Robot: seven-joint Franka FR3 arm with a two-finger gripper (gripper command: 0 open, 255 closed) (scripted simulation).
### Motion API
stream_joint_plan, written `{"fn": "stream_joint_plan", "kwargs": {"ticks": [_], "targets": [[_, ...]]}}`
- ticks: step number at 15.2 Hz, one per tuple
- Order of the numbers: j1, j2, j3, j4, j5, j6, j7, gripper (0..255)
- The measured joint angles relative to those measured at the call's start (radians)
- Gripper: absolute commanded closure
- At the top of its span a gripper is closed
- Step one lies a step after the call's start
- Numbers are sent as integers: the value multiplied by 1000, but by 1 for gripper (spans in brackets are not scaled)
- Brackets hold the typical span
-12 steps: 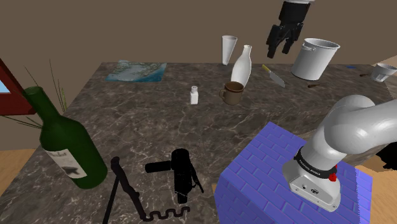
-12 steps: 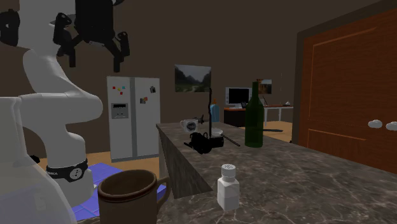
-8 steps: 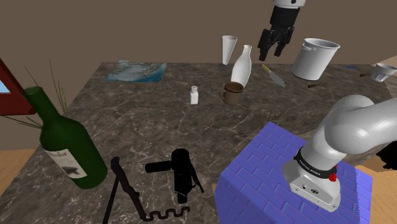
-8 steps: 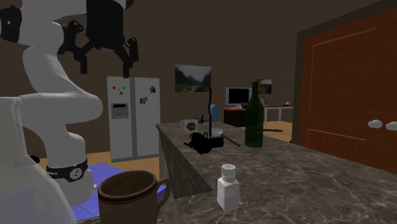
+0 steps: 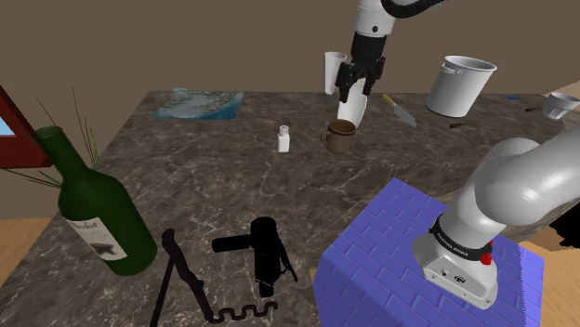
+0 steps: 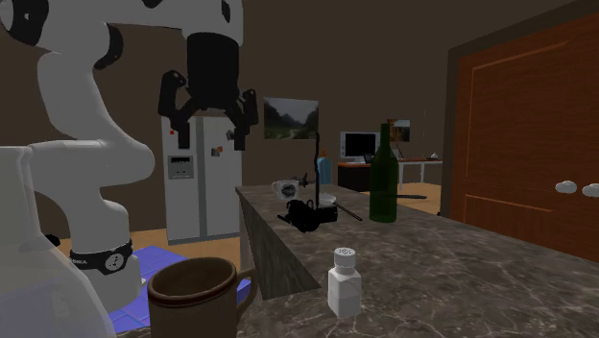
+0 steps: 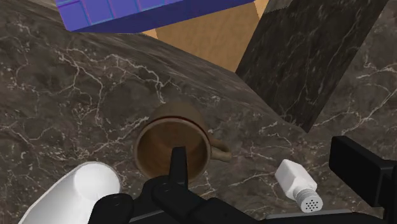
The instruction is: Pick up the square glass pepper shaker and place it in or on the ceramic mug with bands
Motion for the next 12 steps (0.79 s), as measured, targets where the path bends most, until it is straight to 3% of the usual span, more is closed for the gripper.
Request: {"fn": "stream_joint_plan", "kwargs": {"ticks": [12], "targets": [[27, 411, 78, 153, -25, 281, 123, 0]]}}
